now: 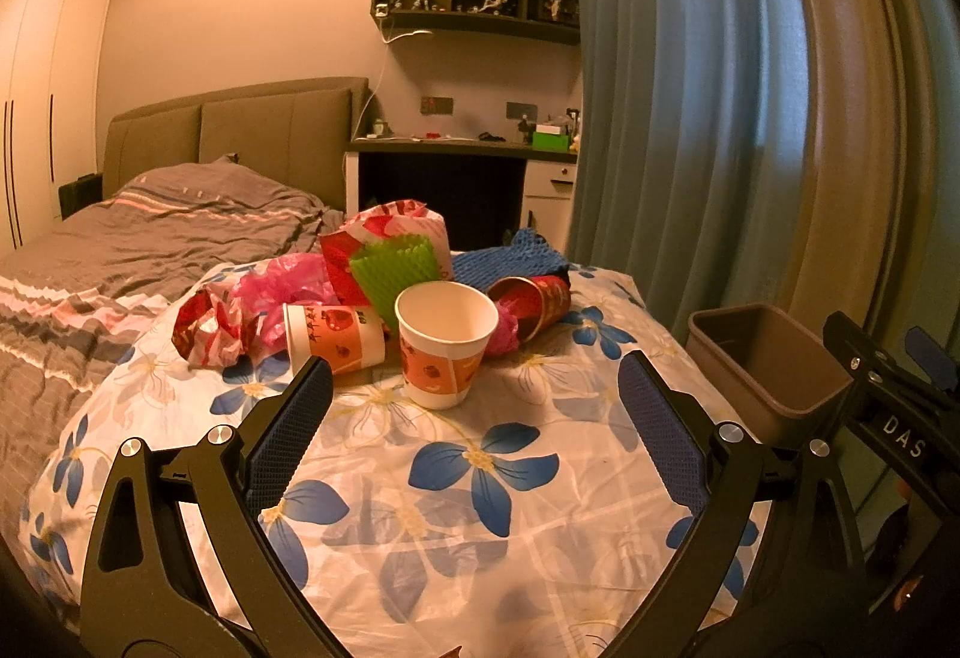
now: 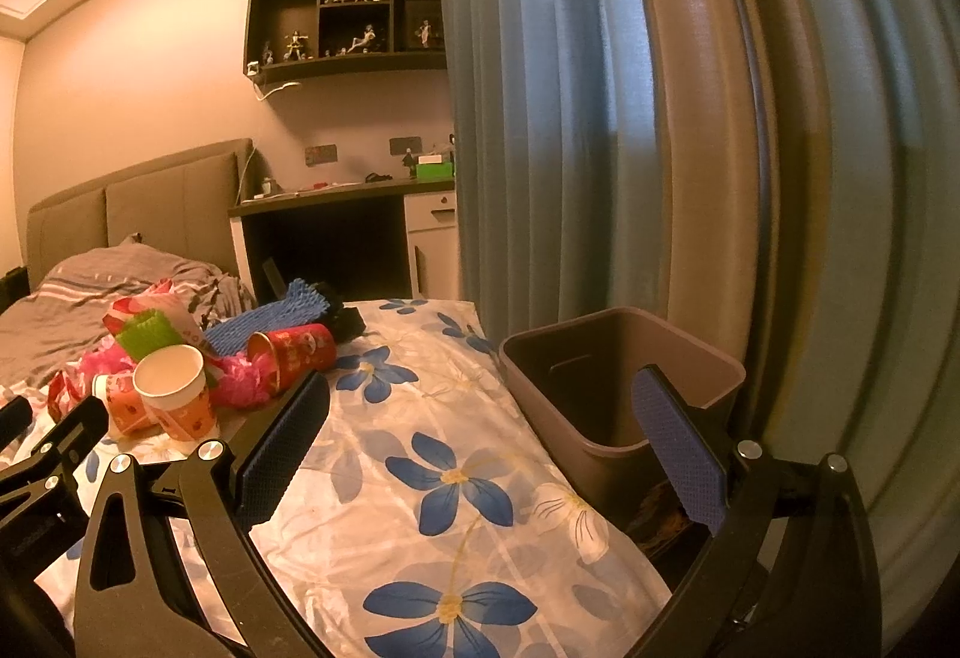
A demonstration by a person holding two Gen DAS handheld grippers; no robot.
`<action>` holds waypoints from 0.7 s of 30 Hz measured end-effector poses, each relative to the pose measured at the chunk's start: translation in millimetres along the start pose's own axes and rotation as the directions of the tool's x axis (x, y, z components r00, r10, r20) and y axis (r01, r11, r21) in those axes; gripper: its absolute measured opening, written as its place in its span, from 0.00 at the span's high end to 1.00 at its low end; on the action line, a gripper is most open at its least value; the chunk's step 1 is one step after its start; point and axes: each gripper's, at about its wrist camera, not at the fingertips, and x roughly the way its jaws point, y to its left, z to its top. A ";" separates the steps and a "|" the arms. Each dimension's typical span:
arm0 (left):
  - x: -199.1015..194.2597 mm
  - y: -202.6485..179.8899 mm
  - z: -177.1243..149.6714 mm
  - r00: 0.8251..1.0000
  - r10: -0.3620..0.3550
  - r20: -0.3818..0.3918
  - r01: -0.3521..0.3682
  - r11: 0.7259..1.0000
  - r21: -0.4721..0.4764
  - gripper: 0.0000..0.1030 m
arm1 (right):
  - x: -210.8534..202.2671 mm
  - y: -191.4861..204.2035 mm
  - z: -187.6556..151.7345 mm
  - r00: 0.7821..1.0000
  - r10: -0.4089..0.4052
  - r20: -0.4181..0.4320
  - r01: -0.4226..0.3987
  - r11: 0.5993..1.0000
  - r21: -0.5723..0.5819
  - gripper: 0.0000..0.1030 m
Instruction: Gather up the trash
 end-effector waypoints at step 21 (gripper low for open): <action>0.3 0.2 0.1 1.000 -0.001 -0.003 0.001 1.000 0.000 0.08 | 0.8 -0.7 1.0 1.000 -0.005 -0.001 0.005 1.000 0.001 0.05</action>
